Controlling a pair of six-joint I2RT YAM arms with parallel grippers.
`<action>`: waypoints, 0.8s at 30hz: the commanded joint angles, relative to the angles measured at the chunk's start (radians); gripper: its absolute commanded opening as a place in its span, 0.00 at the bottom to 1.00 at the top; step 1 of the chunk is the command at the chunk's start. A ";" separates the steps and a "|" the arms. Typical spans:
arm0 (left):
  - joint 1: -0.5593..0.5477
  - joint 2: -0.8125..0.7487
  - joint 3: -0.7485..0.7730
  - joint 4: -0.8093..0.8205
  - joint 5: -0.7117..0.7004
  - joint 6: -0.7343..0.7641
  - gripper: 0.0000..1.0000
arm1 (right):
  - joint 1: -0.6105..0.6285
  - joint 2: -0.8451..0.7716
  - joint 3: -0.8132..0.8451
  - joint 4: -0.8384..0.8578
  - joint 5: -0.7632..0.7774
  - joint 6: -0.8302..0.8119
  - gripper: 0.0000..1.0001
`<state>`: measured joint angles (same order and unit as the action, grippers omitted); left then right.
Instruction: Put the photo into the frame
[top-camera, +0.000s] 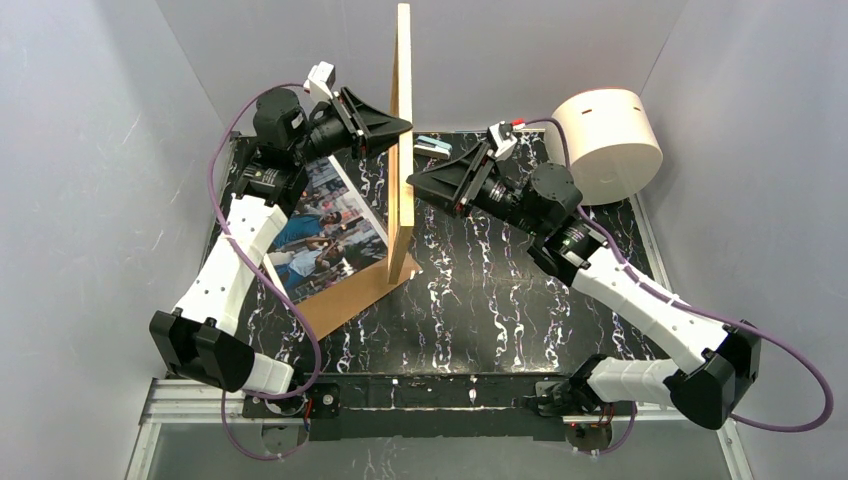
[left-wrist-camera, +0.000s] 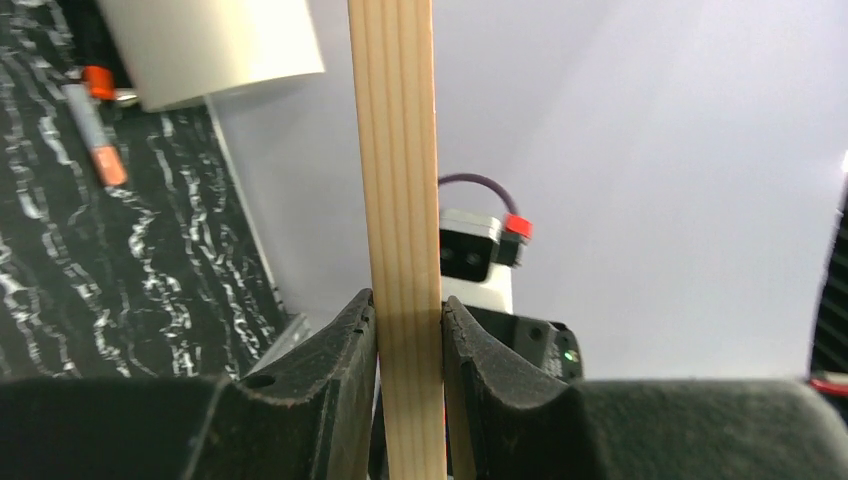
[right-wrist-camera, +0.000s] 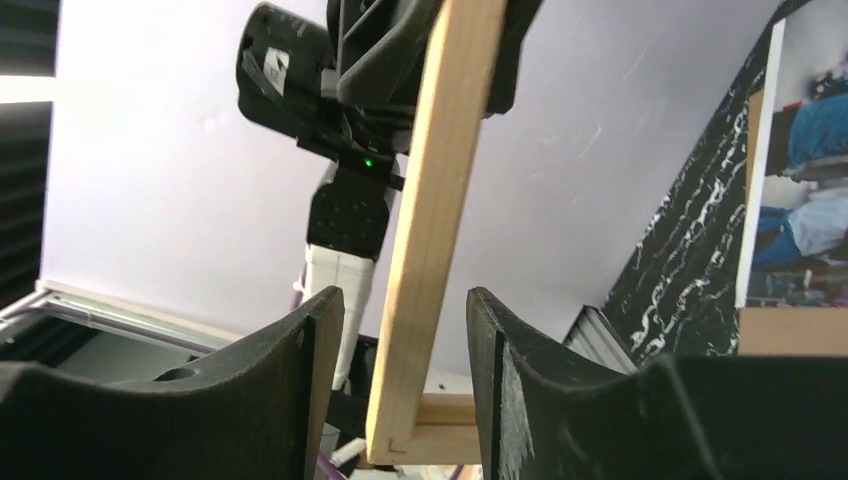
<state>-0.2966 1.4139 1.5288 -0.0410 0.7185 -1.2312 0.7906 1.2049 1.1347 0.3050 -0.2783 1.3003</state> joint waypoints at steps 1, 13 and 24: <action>-0.001 -0.035 0.001 0.302 0.111 -0.132 0.00 | -0.011 0.011 0.029 0.072 0.031 0.060 0.56; -0.002 -0.053 -0.035 0.358 0.102 -0.186 0.00 | -0.016 0.067 0.092 0.170 -0.030 0.030 0.68; -0.003 -0.080 -0.091 0.359 0.081 -0.189 0.00 | -0.016 0.151 0.162 0.160 -0.095 0.015 0.66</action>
<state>-0.2970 1.4109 1.4437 0.2314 0.7952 -1.4250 0.7788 1.3365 1.2457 0.4221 -0.3286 1.3285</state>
